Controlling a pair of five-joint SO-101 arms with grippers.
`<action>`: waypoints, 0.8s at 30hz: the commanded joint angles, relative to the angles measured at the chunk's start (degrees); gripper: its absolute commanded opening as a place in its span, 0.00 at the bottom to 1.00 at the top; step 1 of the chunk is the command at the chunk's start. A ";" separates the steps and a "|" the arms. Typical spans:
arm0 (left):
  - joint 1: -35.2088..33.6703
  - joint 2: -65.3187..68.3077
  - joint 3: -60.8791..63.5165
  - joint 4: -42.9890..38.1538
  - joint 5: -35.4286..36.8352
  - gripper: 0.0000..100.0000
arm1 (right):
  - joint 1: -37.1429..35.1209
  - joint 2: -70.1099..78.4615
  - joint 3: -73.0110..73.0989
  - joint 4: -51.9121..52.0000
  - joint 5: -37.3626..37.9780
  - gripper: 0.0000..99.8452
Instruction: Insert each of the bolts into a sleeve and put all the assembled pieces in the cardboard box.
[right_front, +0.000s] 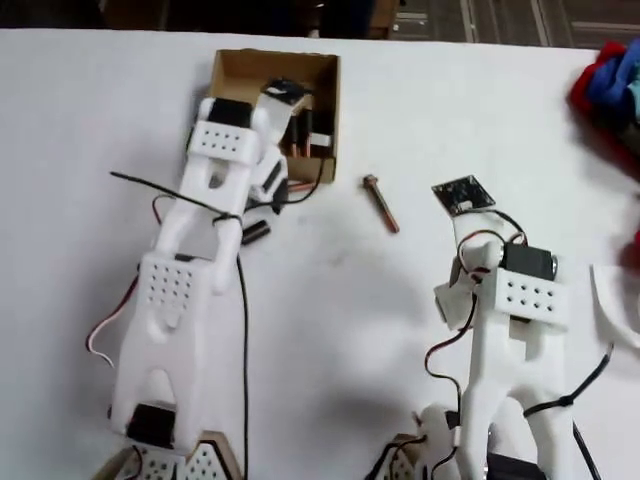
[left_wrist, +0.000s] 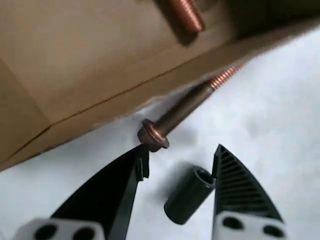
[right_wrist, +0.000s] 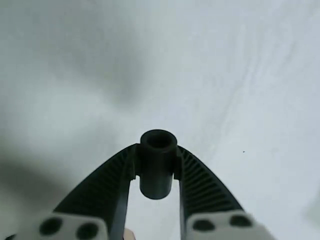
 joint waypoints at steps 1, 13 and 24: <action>-0.53 0.53 -4.70 -0.44 2.81 0.22 | 0.66 -2.07 -0.18 -0.31 0.44 0.02; -1.23 6.42 -7.87 -0.79 3.16 0.22 | 0.66 -2.07 -0.18 -0.48 0.44 0.02; -1.23 7.21 -7.87 -0.53 2.73 0.03 | 0.66 -1.89 -0.18 -0.57 0.44 0.02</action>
